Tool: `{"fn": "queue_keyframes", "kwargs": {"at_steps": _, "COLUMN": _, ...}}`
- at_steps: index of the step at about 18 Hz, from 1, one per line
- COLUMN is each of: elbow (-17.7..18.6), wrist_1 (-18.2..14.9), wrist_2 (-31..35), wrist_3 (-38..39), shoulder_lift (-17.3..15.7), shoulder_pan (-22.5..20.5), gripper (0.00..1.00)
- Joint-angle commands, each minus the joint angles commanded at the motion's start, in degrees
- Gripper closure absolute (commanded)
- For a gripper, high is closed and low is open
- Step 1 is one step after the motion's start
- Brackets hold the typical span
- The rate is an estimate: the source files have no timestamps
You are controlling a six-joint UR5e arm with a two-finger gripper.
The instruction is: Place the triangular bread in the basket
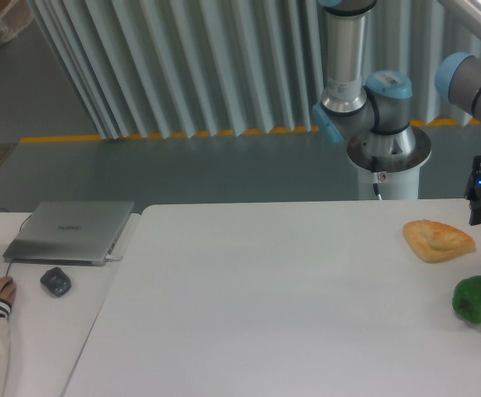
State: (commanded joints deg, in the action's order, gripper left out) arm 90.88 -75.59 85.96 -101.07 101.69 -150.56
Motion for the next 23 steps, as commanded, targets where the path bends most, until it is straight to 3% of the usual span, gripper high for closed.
{"fn": "queue_keyframes", "kwargs": {"at_steps": 8, "elbow": 0.4, "wrist_1": 0.1, "wrist_2": 3.7, "wrist_3": -0.1, "shoulder_lift": 0.2, "shoulder_pan": 0.3, "gripper": 0.0}}
{"fn": "queue_keyframes", "kwargs": {"at_steps": 13, "elbow": 4.7, "wrist_1": 0.1, "wrist_2": 4.2, "wrist_3": 0.3, "shoulder_lift": -0.4, "shoulder_pan": 0.3, "gripper": 0.0}}
{"fn": "queue_keyframes", "kwargs": {"at_steps": 20, "elbow": 5.9, "wrist_1": -0.3, "wrist_2": 4.4, "wrist_3": 1.1, "shoulder_lift": -0.4, "shoulder_pan": 0.6, "gripper": 0.0}}
{"fn": "queue_keyframes", "kwargs": {"at_steps": 23, "elbow": 9.0, "wrist_1": -0.4, "wrist_2": 4.3, "wrist_3": 1.2, "shoulder_lift": -1.9, "shoulder_pan": 1.2, "gripper": 0.0}}
